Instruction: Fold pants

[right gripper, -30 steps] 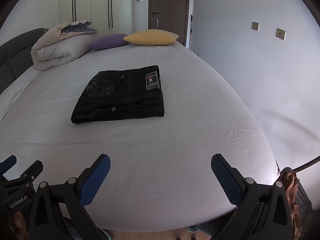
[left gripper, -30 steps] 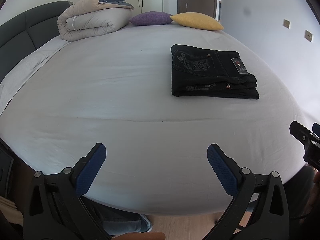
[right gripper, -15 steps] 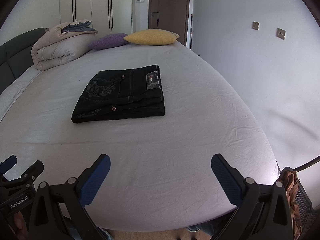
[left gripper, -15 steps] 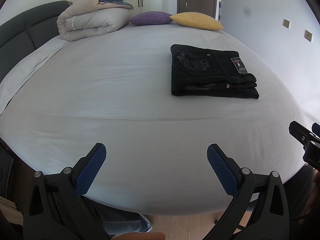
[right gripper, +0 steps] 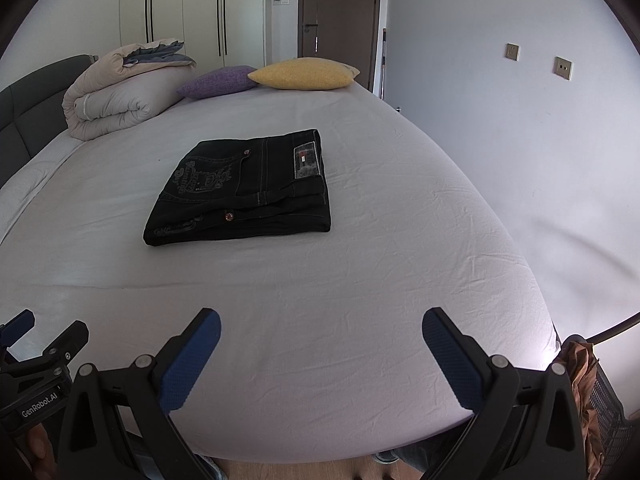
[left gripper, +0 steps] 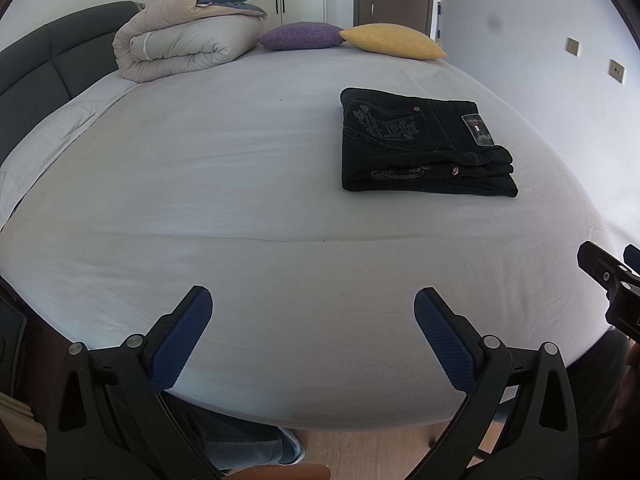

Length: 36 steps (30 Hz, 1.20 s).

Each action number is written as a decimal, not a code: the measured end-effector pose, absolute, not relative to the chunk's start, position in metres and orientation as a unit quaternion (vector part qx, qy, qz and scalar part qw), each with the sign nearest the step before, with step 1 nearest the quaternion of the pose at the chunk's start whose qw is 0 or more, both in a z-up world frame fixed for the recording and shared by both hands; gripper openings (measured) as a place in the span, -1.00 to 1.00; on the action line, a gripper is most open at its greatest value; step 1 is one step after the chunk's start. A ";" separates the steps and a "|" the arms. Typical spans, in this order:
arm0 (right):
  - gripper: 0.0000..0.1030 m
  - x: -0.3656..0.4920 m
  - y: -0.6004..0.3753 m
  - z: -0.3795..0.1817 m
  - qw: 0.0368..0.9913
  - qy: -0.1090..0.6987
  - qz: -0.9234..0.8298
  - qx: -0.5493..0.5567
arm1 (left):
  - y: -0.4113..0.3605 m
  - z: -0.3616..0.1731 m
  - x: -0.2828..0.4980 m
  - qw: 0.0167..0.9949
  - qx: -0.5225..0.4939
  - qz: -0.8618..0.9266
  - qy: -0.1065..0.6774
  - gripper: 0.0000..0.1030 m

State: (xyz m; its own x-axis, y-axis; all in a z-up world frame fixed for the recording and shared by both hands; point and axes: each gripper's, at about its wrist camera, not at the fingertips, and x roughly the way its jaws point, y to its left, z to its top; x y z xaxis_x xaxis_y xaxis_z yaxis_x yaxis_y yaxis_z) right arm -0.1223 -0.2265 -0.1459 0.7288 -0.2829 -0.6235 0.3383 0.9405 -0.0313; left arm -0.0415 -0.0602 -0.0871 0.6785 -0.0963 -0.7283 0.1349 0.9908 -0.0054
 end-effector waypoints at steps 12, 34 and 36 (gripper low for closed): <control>1.00 -0.123 -0.225 -0.146 0.929 0.328 -0.167 0.042 | -0.061 -0.087 -0.042 0.916 0.024 -0.063 0.396 1.00; 1.00 -0.123 -0.224 -0.146 0.929 0.329 -0.166 0.041 | -0.060 -0.087 -0.041 0.915 0.025 -0.064 0.397 1.00; 1.00 -0.123 -0.224 -0.146 0.929 0.329 -0.166 0.041 | -0.060 -0.087 -0.041 0.915 0.024 -0.064 0.397 1.00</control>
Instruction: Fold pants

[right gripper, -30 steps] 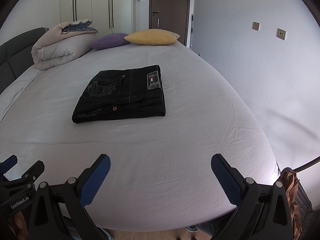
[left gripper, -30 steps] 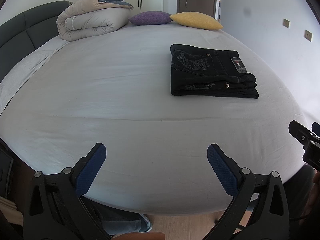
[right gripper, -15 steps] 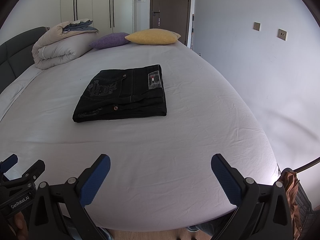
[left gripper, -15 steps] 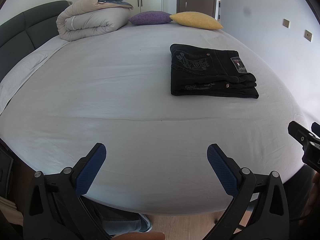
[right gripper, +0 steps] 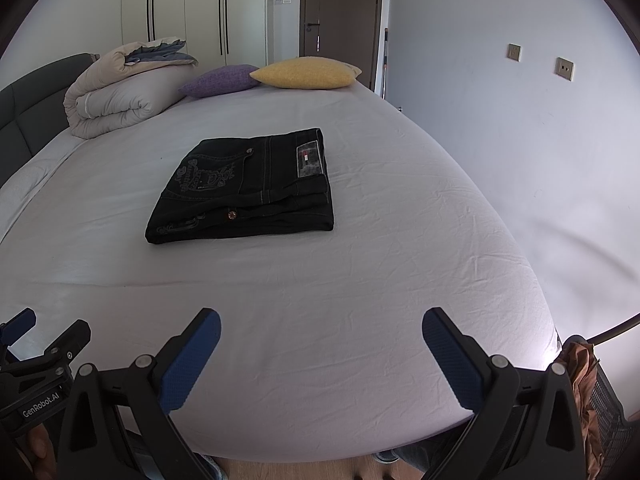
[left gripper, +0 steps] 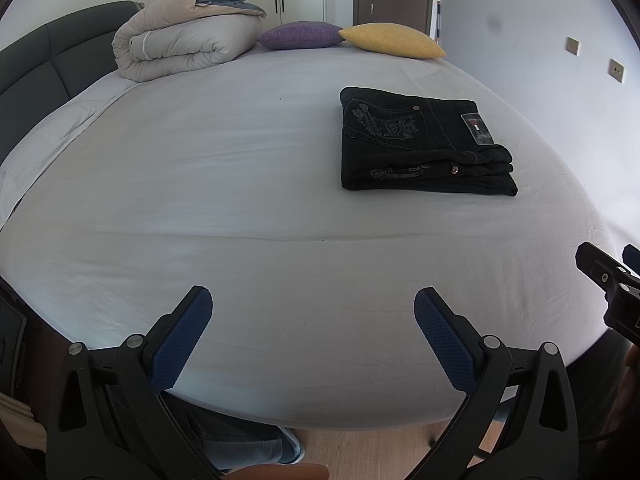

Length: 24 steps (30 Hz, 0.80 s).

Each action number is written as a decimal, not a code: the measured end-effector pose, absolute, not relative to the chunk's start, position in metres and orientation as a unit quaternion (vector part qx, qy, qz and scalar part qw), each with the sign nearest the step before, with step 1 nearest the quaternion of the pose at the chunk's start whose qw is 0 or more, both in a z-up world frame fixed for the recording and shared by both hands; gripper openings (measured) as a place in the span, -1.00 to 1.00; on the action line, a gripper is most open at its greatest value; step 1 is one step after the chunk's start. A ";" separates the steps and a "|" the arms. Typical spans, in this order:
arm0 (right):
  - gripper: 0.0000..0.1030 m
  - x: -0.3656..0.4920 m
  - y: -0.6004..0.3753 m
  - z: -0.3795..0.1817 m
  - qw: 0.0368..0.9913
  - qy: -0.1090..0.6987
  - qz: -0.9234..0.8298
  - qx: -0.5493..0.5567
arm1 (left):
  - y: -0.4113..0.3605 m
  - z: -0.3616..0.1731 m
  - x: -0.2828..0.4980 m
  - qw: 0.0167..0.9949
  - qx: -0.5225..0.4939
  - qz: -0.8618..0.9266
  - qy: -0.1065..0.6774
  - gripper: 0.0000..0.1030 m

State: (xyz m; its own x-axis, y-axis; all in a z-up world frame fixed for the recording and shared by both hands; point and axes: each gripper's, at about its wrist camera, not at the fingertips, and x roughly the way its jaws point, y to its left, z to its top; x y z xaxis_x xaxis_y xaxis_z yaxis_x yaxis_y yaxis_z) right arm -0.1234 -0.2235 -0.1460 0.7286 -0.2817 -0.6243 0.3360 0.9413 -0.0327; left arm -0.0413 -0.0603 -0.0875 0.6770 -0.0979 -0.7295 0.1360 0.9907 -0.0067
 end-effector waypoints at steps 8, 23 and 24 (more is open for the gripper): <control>1.00 -0.123 -0.223 -0.146 0.929 0.329 -0.166 0.041 | -0.061 -0.088 -0.042 0.915 0.024 -0.064 0.398 1.00; 1.00 -0.124 -0.221 -0.148 0.929 0.329 -0.166 0.040 | -0.060 -0.089 -0.042 0.915 0.024 -0.064 0.398 1.00; 1.00 -0.124 -0.221 -0.148 0.929 0.329 -0.166 0.040 | -0.060 -0.089 -0.042 0.915 0.024 -0.064 0.398 1.00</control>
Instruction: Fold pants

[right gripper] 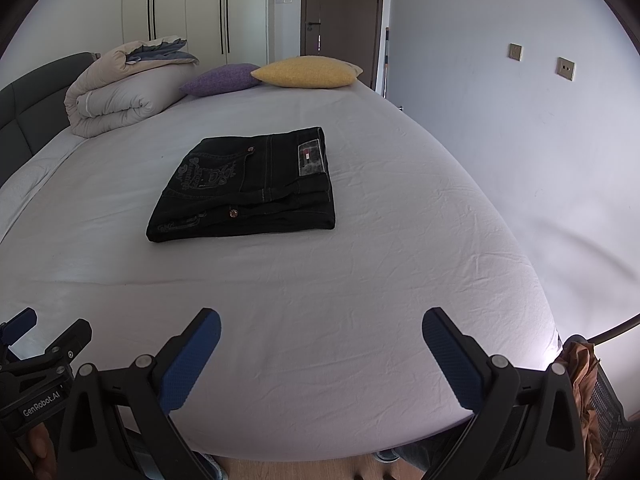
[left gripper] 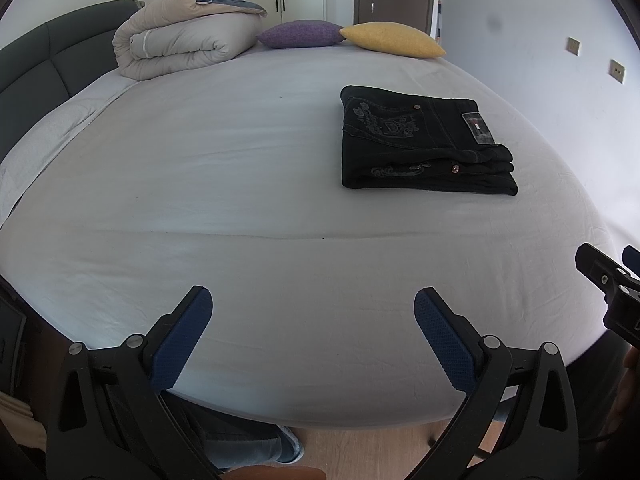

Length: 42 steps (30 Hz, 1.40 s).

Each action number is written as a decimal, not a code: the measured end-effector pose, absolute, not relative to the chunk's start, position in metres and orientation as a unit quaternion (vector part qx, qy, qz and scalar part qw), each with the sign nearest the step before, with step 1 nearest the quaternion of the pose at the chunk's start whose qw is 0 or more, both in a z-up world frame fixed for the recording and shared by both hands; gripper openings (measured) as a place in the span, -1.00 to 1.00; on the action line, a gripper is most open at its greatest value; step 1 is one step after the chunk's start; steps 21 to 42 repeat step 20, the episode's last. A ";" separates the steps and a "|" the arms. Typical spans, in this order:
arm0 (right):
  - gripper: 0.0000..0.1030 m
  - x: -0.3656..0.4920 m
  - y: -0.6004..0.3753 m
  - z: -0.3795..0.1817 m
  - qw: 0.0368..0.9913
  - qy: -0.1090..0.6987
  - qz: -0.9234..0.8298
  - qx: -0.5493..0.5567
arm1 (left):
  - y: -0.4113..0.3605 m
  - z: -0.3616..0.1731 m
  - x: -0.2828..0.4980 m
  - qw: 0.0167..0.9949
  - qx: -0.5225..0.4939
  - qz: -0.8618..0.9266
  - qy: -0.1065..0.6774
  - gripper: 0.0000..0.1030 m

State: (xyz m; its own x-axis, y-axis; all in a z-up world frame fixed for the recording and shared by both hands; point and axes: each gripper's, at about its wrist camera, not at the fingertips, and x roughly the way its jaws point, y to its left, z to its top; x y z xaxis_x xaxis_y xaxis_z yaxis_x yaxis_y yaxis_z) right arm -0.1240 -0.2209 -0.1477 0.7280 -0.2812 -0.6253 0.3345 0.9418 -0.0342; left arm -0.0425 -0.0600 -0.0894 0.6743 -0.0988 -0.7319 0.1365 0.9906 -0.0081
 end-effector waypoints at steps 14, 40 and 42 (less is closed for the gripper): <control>1.00 -0.124 -0.219 -0.149 0.929 0.331 -0.164 0.039 | -0.058 -0.090 -0.045 0.915 0.024 -0.065 0.398 1.00; 1.00 -0.125 -0.218 -0.149 0.928 0.332 -0.163 0.039 | -0.059 -0.088 -0.046 0.917 0.029 -0.064 0.392 1.00; 1.00 -0.125 -0.218 -0.149 0.928 0.332 -0.163 0.039 | -0.059 -0.088 -0.046 0.917 0.029 -0.064 0.392 1.00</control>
